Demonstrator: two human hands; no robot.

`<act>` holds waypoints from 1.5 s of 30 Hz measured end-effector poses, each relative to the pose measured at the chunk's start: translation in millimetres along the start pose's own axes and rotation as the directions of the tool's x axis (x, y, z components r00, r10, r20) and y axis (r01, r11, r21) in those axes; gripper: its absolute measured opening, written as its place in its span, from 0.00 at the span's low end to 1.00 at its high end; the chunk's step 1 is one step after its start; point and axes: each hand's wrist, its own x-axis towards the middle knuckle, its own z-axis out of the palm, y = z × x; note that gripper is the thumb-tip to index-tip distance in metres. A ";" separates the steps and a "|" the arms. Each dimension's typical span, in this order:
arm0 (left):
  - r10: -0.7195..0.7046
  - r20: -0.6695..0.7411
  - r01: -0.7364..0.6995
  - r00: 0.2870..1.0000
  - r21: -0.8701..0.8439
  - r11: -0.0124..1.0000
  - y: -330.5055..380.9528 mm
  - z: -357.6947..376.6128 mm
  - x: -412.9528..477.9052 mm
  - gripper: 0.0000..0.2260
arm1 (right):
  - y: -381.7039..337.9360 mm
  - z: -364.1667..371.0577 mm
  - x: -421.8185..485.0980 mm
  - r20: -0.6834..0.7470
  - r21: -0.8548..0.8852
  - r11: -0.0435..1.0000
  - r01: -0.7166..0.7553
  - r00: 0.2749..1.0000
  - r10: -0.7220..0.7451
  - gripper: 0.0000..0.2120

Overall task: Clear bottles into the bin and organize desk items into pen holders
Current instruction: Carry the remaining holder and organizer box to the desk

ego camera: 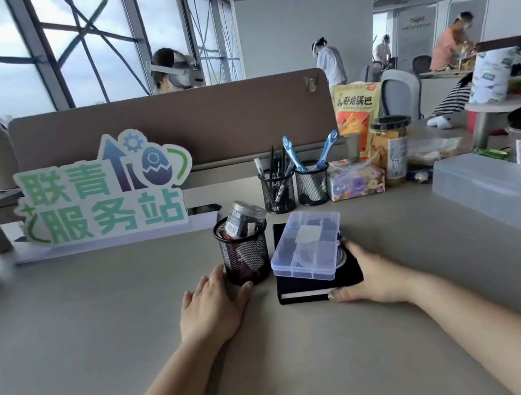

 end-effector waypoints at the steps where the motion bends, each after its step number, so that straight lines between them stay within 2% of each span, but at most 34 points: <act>1: 0.003 -0.002 -0.003 1.000 0.000 1.000 1.4 -1.3 -0.1 0.25 | -2.1 0.4 0.2 -0.003 0.036 0.999 0.002 1.000 -0.002 0.70; 5: 0.024 0.053 -0.025 0.998 0.020 0.999 5.4 -4.2 -3.7 0.34 | -9.4 5.2 2.0 -0.058 0.078 0.993 0.086 0.995 -0.081 0.62; 9: 0.019 0.182 -0.029 0.983 0.054 0.998 14.5 -8.2 -4.6 0.63 | -5.9 7.0 12.6 -0.132 0.076 0.982 0.172 0.978 -0.161 0.48; 11: 0.021 0.187 -0.034 0.982 0.063 0.997 20.2 -4.0 2.1 0.68 | 1.3 5.9 18.0 -0.154 0.110 0.975 0.193 0.972 -0.175 0.43; 15: 0.005 0.147 -0.014 0.989 0.056 0.998 35.2 10.1 22.5 0.65 | 18.7 -2.8 36.2 -0.171 0.154 0.969 0.194 0.971 -0.167 0.41; 25: -0.065 0.111 0.059 0.992 0.056 0.997 58.7 36.0 73.0 0.56 | 39.8 -44.0 74.2 -0.085 0.284 0.950 0.127 0.991 -0.107 0.38; 28: -0.064 0.094 0.062 0.994 0.024 0.998 56.6 33.4 67.2 0.52 | 47.7 -51.2 63.0 -0.154 0.360 0.926 0.117 0.986 -0.065 0.32; 31: -0.067 0.083 0.067 0.994 0.005 0.998 61.3 27.9 53.8 0.41 | 53.6 -62.4 50.5 -0.275 0.356 0.928 0.113 0.961 -0.012 0.27; 34: -0.106 0.085 0.106 0.991 0.000 0.994 76.6 21.2 32.5 0.30 | 54.2 -68.3 41.1 -0.245 0.307 0.945 0.111 0.969 -0.034 0.38; 36: -0.073 0.078 0.074 0.994 -0.012 0.997 88.7 17.9 19.5 0.27 | 48.3 -68.4 39.2 -0.174 0.306 0.937 0.169 0.977 -0.120 0.40; 38: 0.020 0.066 -0.017 0.998 -0.043 0.999 98.8 17.7 11.8 0.28 | 44.4 -62.3 42.3 -0.128 0.221 0.952 0.211 0.974 -0.186 0.37; 40: 0.100 0.072 -0.095 0.992 -0.071 0.993 106.2 19.2 13.7 0.30 | 41.5 -55.1 46.9 -0.170 0.111 0.974 0.197 0.969 -0.177 0.32; 45: 0.150 0.169 -0.139 0.974 -0.075 0.987 115.9 30.2 21.8 0.31 | 41.3 -47.3 41.5 -0.323 0.113 0.977 0.179 0.937 -0.134 0.24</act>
